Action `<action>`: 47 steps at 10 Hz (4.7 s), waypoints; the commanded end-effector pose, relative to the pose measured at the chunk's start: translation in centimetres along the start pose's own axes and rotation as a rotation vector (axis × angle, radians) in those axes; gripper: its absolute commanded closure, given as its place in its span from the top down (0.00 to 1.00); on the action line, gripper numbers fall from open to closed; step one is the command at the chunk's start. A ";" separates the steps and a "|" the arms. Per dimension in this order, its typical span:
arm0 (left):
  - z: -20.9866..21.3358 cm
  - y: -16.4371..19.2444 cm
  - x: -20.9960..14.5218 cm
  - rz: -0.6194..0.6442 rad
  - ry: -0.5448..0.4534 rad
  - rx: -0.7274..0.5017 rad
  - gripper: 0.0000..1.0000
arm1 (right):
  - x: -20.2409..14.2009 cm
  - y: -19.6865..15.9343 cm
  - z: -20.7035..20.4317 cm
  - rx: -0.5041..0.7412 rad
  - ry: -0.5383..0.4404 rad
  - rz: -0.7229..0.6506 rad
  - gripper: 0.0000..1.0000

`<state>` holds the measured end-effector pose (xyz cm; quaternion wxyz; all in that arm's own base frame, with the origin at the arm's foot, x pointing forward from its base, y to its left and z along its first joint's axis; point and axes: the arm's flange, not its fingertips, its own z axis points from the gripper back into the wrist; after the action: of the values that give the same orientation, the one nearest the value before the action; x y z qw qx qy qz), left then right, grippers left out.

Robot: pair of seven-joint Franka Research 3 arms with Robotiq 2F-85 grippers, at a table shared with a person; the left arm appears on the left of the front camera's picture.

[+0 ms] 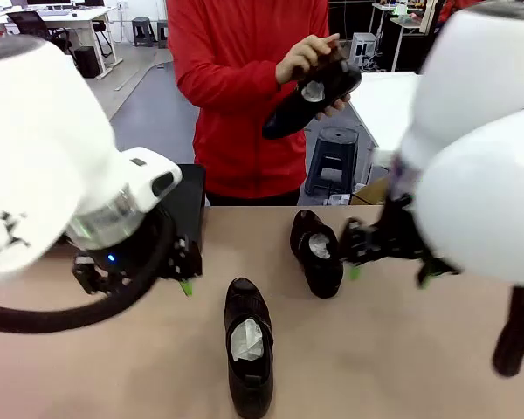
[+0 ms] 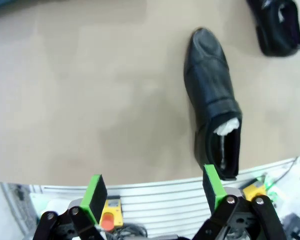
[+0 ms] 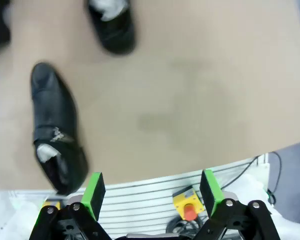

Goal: Organize the shoes by placing them on the stand.
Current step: Place the Shoe from the middle of the table onto the Shoes Stand.

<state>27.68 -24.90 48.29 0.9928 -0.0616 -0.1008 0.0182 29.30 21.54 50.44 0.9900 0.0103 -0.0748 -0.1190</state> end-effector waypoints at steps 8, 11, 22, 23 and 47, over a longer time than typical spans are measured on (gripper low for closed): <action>-7.9 -6.0 -1.0 -0.102 0.158 0.033 0.99 | 4.0 -8.9 -1.5 -0.040 0.066 -0.236 1.00; -9.8 -6.8 -1.1 -0.096 0.222 0.038 0.99 | 4.0 -8.9 -1.5 -0.040 0.066 -0.236 1.00; -15.2 -7.8 -0.5 -0.087 0.286 0.068 0.29 | 4.0 -8.9 -1.5 -0.040 0.066 -0.236 1.00; -15.5 -7.9 -0.5 -0.085 0.284 0.069 0.10 | 4.0 -8.9 -1.5 -0.040 0.066 -0.236 1.00; -3.2 2.4 14.3 0.024 -0.312 0.000 0.00 | 4.0 -8.9 -1.5 -0.040 0.066 -0.236 1.00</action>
<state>40.10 -21.58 47.88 0.9719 -0.0867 -0.2162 0.0326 31.18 11.93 49.00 0.9694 0.0018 -0.0384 -0.2426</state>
